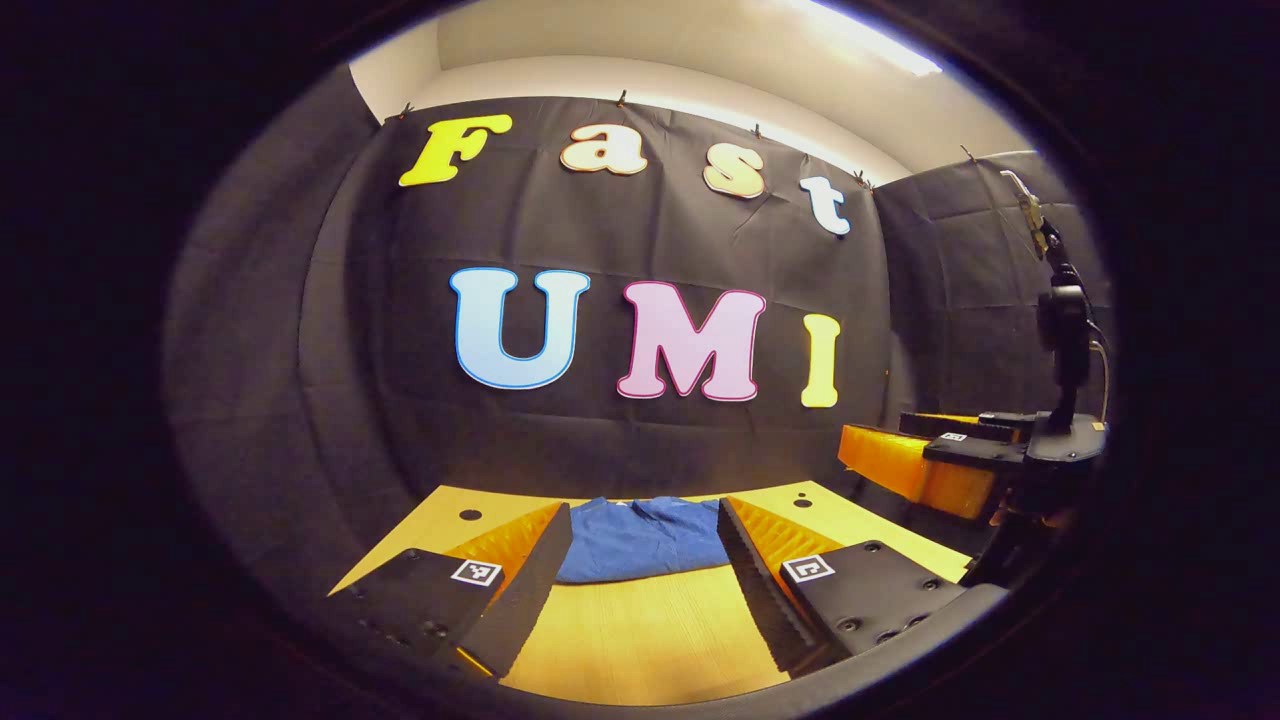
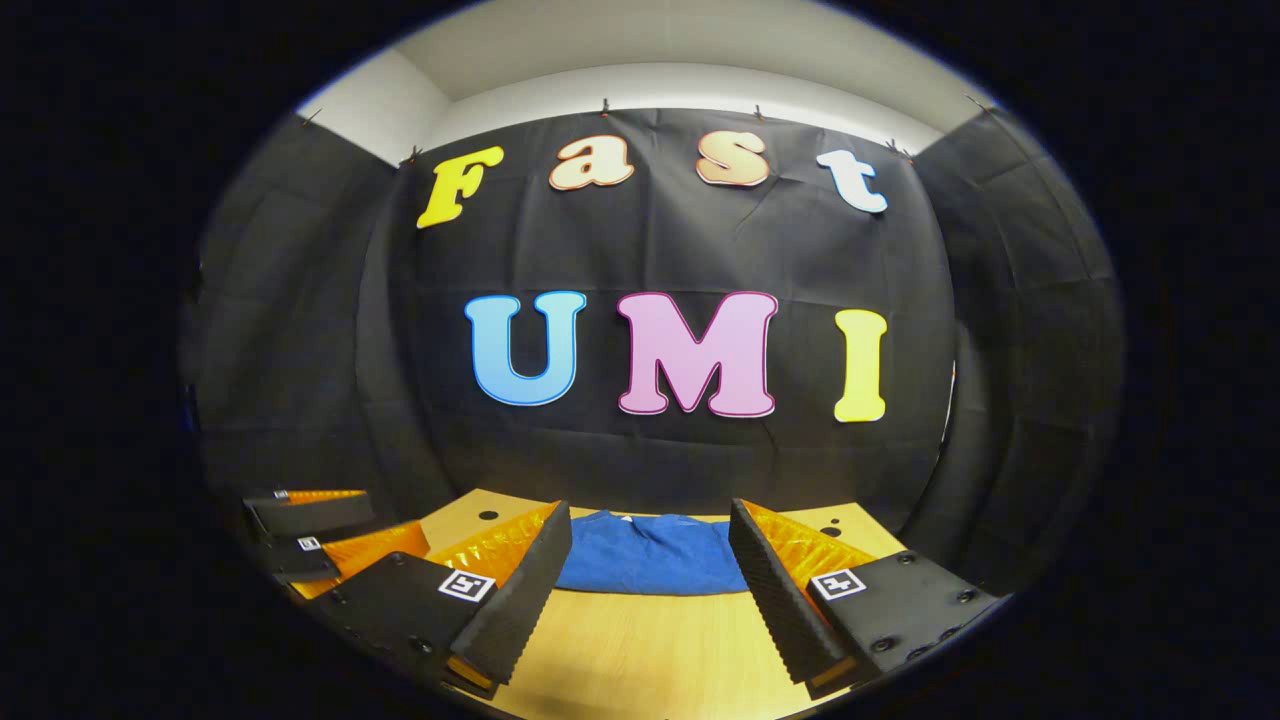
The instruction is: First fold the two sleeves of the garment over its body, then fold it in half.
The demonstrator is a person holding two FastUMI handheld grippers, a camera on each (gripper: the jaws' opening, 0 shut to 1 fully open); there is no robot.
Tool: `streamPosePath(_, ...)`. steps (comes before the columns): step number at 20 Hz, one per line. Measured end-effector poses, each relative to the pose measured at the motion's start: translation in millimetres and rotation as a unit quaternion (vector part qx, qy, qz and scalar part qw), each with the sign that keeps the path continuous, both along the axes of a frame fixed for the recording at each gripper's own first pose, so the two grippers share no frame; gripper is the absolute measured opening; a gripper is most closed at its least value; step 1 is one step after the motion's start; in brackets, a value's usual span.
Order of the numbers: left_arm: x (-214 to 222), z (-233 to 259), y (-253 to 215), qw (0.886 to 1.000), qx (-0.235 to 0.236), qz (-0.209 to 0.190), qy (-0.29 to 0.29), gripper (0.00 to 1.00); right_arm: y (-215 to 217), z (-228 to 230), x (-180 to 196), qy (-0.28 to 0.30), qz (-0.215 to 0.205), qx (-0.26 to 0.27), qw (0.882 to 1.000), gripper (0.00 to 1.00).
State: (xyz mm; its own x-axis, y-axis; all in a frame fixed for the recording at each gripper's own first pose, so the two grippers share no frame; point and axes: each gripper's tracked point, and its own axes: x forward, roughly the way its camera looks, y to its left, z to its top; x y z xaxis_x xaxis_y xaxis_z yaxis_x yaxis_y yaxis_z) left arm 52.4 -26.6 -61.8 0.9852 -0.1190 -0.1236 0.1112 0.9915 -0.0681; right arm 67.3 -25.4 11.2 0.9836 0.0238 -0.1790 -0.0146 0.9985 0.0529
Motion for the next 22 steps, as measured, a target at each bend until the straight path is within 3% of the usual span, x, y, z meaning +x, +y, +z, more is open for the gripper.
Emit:
streamPosePath(1,-3.5,-3.5,0.1,1.000,0.001,0.005,0.008,0.83,0.5,-3.2,-3.5,0.007,0.002,0.014,1.000,0.90)
streamPosePath(2,-7.3,-3.1,-1.1,1.000,0.004,0.008,0.012,0.84,0.4,-5.0,-4.8,0.010,0.003,0.022,1.000,0.98)
streamPosePath(5,-10.6,8.8,6.0,1.000,0.002,0.027,-0.001,0.84,-8.5,0.0,-1.5,0.006,0.003,0.011,1.000,0.98)
streamPosePath(6,-10.3,11.5,7.1,0.999,-0.002,0.032,-0.004,0.84,-10.9,5.1,0.7,-0.001,0.003,0.005,1.000,0.88)
streamPosePath(8,-15.5,8.7,10.5,0.999,-0.009,0.040,0.005,0.83,-11.4,8.7,1.0,-0.006,0.004,0.003,1.000,0.88)
streamPosePath(9,-17.6,9.6,11.9,0.999,-0.011,0.044,0.005,0.84,-8.6,11.2,0.5,-0.010,0.006,0.007,1.000,0.98)
streamPosePath(10,-18.1,11.4,15.2,0.999,-0.009,0.051,0.002,0.84,-7.3,11.8,0.0,-0.011,0.007,0.008,1.000,0.98)
streamPosePath(11,-18.9,11.8,18.4,0.998,-0.006,0.056,0.000,0.84,-6.1,10.1,-1.4,-0.010,0.008,0.007,1.000,0.88)
streamPosePath(13,-20.7,10.8,18.4,0.998,-0.003,0.056,0.000,0.84,-4.0,6.6,-4.3,-0.005,0.010,0.000,1.000,0.88)
streamPosePath(14,-21.5,8.7,17.6,0.998,-0.006,0.054,0.003,0.84,-2.8,4.2,-6.5,-0.002,0.013,-0.004,1.000,0.98)
streamPosePath(16,-23.1,5.0,15.1,0.998,-0.012,0.053,0.008,0.84,-0.8,1.2,-9.3,0.003,0.016,-0.011,1.000,0.98)
streamPosePath(17,-25.1,2.1,17.0,0.998,-0.014,0.053,0.010,0.84,-0.1,-0.4,-10.7,0.004,0.017,-0.016,1.000,0.88)
streamPosePath(18,-27.6,0.9,18.5,0.998,-0.014,0.055,0.013,0.84,1.2,1.6,-11.4,-0.001,0.019,-0.024,1.000,0.98)
streamPosePath(21,-34.6,5.7,27.9,0.997,-0.015,0.075,0.005,0.84,5.9,7.8,-11.3,-0.013,0.024,-0.040,0.999,0.98)
streamPosePath(22,-35.3,10.4,30.6,0.997,-0.017,0.079,-0.003,0.84,7.1,6.6,-12.2,-0.013,0.024,-0.040,0.999,0.88)
